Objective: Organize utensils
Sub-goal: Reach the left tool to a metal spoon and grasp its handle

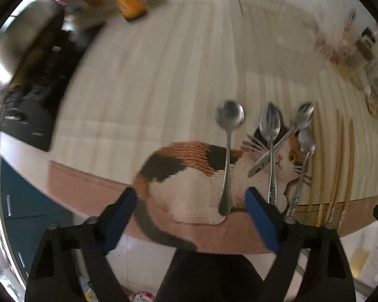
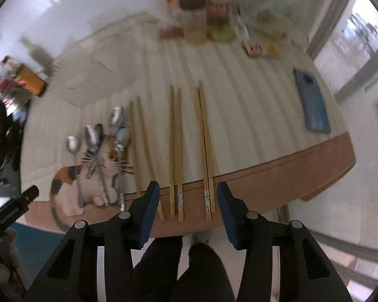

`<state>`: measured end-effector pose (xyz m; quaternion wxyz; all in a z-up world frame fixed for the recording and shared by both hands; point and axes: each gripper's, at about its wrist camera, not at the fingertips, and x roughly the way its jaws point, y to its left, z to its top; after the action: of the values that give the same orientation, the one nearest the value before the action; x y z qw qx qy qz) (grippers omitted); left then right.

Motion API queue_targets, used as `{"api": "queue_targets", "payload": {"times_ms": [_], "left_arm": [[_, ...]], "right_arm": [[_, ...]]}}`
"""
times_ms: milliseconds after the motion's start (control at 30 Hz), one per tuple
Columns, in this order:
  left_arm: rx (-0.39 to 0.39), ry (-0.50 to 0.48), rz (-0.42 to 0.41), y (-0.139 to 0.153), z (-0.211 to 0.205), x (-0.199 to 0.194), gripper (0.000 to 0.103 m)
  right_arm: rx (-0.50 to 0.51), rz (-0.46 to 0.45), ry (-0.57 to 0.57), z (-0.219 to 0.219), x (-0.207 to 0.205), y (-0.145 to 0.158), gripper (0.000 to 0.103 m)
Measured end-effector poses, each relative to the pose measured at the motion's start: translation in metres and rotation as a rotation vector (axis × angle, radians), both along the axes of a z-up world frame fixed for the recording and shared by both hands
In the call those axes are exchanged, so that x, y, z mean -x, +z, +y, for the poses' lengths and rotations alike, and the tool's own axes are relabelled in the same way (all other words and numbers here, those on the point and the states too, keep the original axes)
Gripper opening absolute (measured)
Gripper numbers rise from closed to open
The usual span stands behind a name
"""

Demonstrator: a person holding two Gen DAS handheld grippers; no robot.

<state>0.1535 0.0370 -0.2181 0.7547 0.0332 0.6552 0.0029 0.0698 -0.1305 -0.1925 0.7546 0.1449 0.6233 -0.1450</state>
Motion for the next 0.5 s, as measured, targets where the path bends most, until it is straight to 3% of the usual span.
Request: {"api": "queue_targets", "payload": {"times_ms": [67,267,467,500], "left_arm": [[0.027,-0.014,0.045,-0.02,-0.003,-0.011,0.069],[0.078,-0.062,0.12,-0.055,-0.018,-0.031,0.057],[0.062,-0.111,0.113,-0.067,-0.032,-0.049,0.05],[0.043,-0.126,0.1,-0.066,-0.035,-0.052,0.039]], "right_arm": [[-0.013,0.029,-0.029,-0.002,-0.001,-0.012,0.049],[-0.008,0.102,-0.092,-0.009,-0.013,-0.036,0.049],[-0.006,0.133,-0.137,-0.014,-0.026,-0.044,0.049],[-0.004,0.136,-0.136,-0.013,-0.028,-0.045,0.049]]}}
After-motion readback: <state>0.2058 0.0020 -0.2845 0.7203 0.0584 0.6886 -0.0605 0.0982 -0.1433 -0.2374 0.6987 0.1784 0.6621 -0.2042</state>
